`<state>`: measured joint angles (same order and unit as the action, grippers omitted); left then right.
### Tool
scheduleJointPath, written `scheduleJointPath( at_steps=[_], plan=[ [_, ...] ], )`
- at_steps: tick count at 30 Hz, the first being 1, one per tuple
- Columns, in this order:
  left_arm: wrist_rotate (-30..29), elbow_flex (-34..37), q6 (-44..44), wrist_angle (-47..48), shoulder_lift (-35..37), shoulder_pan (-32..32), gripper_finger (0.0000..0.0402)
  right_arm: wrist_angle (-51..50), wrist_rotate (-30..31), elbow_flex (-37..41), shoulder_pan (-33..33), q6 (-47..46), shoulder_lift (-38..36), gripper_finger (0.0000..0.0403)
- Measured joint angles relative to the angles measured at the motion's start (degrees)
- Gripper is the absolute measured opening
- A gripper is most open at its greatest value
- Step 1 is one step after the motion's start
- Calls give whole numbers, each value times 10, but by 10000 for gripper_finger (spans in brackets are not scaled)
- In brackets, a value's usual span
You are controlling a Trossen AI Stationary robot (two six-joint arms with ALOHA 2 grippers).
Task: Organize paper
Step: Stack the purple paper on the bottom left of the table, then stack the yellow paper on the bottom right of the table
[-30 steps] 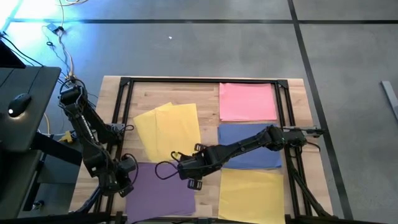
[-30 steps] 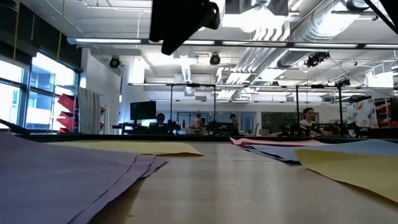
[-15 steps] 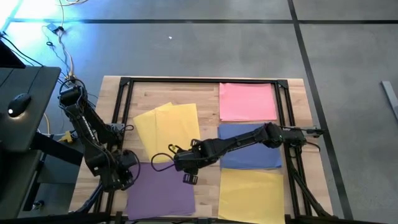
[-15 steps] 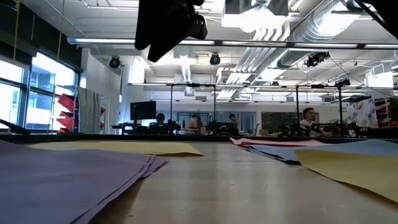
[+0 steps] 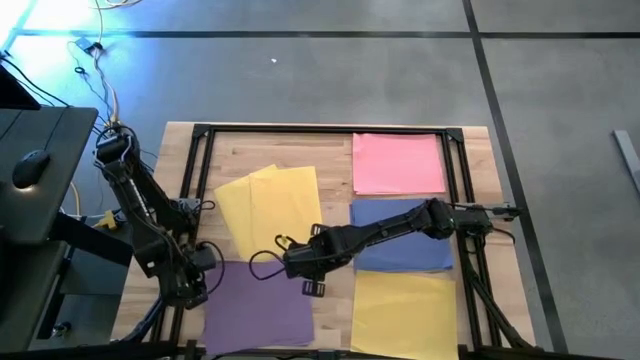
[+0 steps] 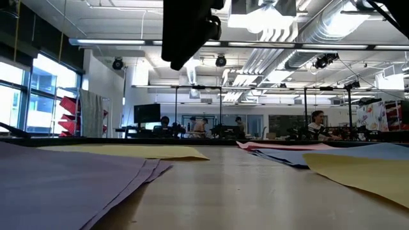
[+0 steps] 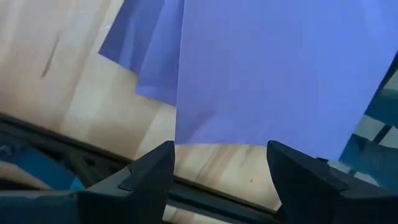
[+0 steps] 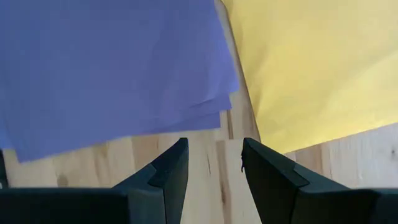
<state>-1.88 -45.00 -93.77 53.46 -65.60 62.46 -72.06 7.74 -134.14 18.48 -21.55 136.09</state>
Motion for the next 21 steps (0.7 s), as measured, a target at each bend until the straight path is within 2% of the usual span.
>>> scheduleJointPath(
  at_steps=[4, 10, 19, 21],
  plan=[
    [10, -39, -16, 40, 1, 0, 229, -14, 26, 0, -8, 36, 0, 135],
    [11, -83, -17, 40, 1, 0, 229, 4, 36, 0, -44, 115, 0, 135],
    [-68, -95, -17, 34, 0, 0, 229, 126, -80, 22, -113, 272, 14, 137],
    [-77, -95, -16, 34, 0, 0, 229, 154, -137, 42, -120, 314, 14, 148]
  ],
)
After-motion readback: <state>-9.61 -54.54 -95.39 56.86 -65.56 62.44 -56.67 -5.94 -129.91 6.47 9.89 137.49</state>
